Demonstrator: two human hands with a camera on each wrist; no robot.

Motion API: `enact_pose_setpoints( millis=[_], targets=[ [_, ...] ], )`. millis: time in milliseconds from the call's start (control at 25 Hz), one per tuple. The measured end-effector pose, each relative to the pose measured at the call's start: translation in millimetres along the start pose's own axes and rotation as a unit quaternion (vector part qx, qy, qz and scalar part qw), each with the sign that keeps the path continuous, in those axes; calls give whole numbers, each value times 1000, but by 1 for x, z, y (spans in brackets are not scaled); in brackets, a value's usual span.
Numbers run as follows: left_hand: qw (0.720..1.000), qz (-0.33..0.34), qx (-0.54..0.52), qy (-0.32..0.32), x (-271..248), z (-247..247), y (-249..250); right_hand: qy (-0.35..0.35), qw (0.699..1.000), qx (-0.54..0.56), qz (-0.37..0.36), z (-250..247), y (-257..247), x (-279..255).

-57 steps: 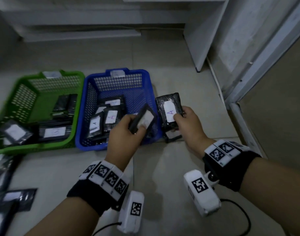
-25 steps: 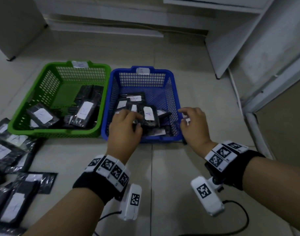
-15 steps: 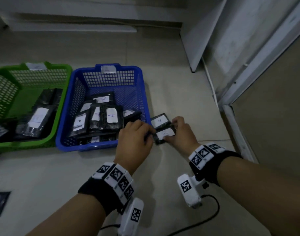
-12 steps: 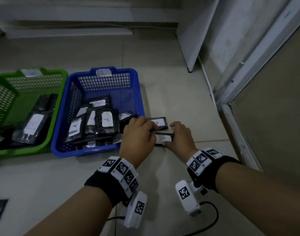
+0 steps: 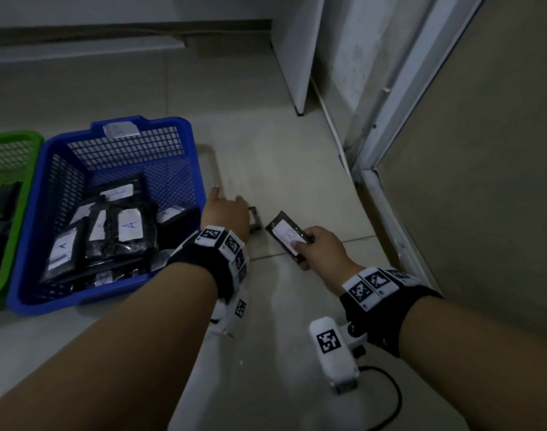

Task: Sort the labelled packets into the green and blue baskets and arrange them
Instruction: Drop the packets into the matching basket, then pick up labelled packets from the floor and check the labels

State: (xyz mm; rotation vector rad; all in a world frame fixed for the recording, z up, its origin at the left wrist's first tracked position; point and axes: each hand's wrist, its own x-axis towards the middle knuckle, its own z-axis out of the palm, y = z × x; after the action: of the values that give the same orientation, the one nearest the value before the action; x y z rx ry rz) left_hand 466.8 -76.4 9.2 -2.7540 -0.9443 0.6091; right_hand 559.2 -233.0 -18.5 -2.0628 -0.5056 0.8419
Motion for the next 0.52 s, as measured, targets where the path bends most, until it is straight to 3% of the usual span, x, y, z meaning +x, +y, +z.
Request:
enact_pose_setpoints(
  millis=[160,280,400,520],
  targets=[
    [999,-13,-28,13,-1,0,8,10,995,91,29,-1,-4,-3],
    [974,-34,-207,81,-12,-7,6,42,991,128,7,0,-14,-8],
    [888,-80,-434,126,-32,-26,-19,67,989,126,-48,11,-42,-19],
    [790,-129,-588,116,-59,-39,-64,39,984,158,-71,36,-79,-32]
  ],
)
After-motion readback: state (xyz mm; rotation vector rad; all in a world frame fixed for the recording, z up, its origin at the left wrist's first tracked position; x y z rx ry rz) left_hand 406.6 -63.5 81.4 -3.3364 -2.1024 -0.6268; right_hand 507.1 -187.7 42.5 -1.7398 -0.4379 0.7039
